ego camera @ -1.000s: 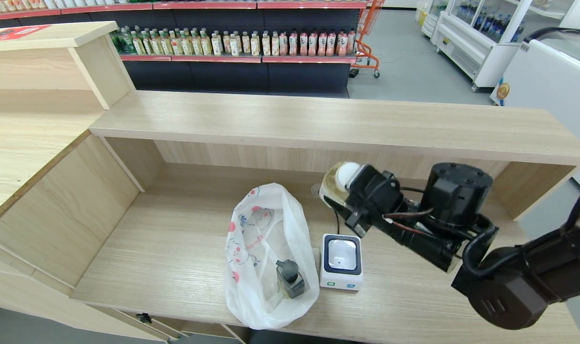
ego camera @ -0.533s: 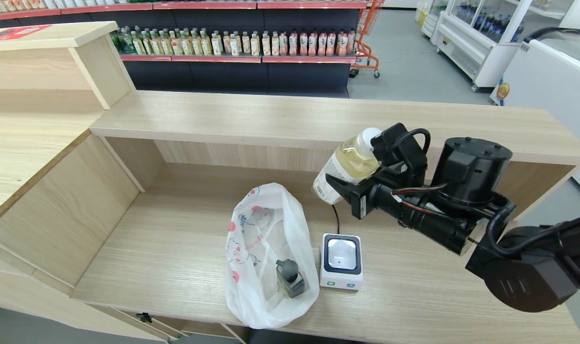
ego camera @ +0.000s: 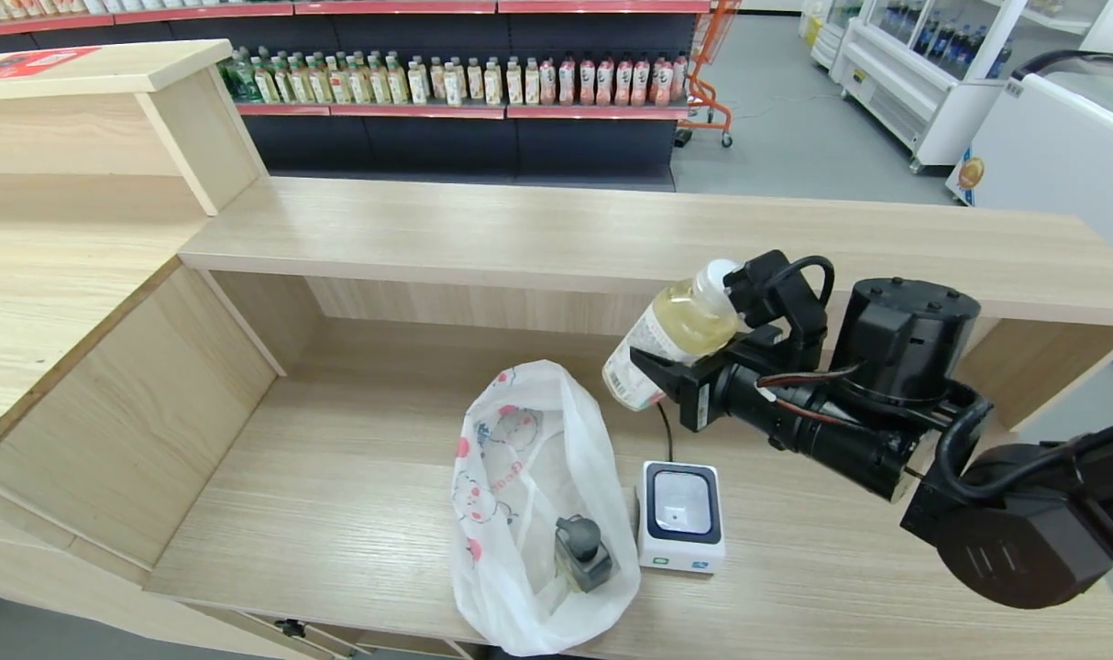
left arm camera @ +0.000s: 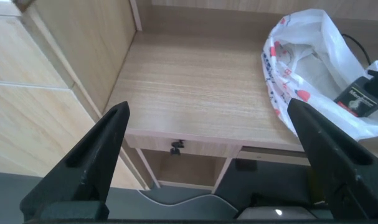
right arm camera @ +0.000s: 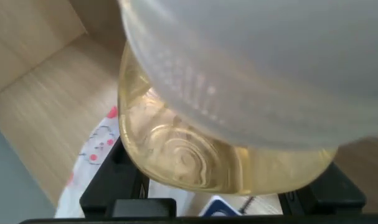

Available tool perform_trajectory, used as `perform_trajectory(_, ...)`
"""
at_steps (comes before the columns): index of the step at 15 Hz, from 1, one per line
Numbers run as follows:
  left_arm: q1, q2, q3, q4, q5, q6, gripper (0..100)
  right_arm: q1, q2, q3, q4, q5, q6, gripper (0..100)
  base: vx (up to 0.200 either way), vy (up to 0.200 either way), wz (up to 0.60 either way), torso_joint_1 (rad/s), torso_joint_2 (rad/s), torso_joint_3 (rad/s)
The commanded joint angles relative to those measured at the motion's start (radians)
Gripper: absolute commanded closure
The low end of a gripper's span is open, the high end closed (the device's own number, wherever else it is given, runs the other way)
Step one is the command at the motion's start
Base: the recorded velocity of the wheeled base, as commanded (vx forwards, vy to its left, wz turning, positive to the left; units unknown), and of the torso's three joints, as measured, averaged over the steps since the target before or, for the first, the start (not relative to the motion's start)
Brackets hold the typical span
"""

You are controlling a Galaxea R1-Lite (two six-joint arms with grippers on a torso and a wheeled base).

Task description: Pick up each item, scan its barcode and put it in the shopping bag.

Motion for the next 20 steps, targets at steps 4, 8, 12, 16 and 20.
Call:
perform_trajectory(4, 0.001, 0.000, 0.000, 0.000, 0.000, 0.002, 0, -0.030, 0.012, 0.004, -0.005, 0.030, 0.065, 100, 0.000, 0.050, 0.00, 0.003, 0.00, 0.003)
perform_trajectory(8, 0.001, 0.002, 0.000, 0.000, 0.000, -0.001, 0, -0.094, 0.030, 0.030, -0.006, 0.054, 0.154, 100, 0.000, 0.000, 0.00, 0.000, 0.00, 0.000)
perform_trajectory(12, 0.001, 0.000, 0.000, 0.000, 0.000, -0.001, 0, -0.142, 0.018, 0.107, -0.015, 0.145, 0.240, 100, 0.000, 0.000, 0.00, 0.000, 0.00, 0.000)
perform_trajectory(16, 0.001, 0.002, 0.000, 0.000, 0.000, -0.003, 0, -0.134, 0.039, 0.119, -0.015, 0.153, 0.307, 100, 0.000, 0.000, 0.00, 0.000, 0.00, 0.000)
perform_trajectory(20, 0.001, 0.000, 0.000, 0.000, 0.000, -0.001, 0, -0.122, 0.096, 0.125, -0.060, 0.168, 0.316, 100, 0.000, 0.000, 0.00, 0.000, 0.00, 0.000)
